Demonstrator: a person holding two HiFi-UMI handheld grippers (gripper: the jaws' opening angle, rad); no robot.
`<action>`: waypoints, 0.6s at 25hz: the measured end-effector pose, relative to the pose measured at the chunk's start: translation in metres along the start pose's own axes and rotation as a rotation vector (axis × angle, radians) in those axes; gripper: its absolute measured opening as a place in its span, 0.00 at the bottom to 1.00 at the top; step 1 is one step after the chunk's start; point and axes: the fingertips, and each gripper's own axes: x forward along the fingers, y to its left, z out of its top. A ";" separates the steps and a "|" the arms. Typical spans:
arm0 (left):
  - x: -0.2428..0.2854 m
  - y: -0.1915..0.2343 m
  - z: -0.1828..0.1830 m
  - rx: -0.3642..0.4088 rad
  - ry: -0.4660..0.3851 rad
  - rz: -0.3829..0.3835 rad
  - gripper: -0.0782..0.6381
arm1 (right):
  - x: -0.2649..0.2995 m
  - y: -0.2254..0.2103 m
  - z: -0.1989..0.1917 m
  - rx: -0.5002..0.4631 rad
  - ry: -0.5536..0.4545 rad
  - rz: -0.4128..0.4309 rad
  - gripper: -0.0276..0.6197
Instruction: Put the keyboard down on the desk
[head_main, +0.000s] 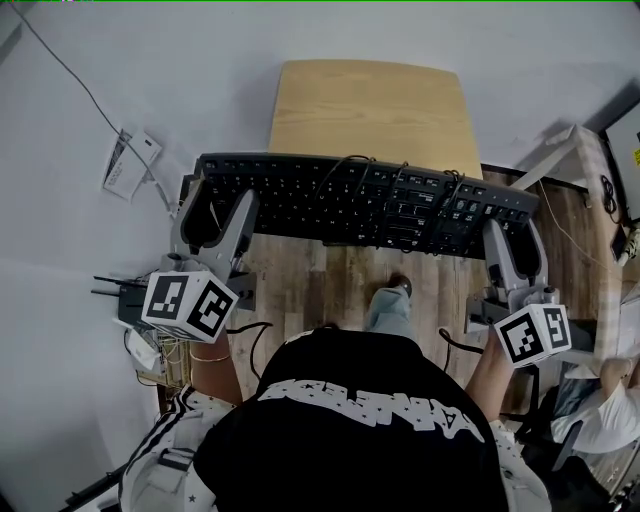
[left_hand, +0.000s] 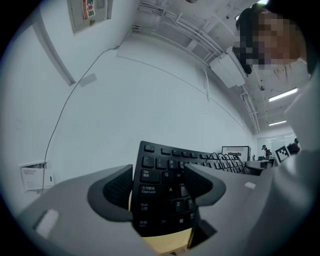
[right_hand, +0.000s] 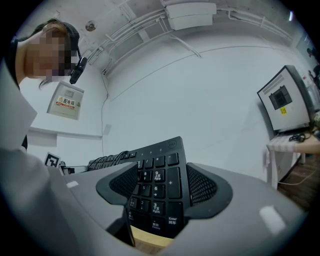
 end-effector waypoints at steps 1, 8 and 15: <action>0.000 0.000 -0.001 -0.002 0.005 -0.003 0.52 | -0.001 0.000 -0.001 0.002 0.005 -0.004 0.52; -0.002 -0.001 0.001 -0.010 0.013 0.003 0.53 | 0.001 0.001 0.001 0.010 0.018 0.004 0.52; 0.000 -0.001 0.000 -0.008 0.038 -0.001 0.53 | -0.001 0.000 -0.002 0.020 0.019 -0.006 0.52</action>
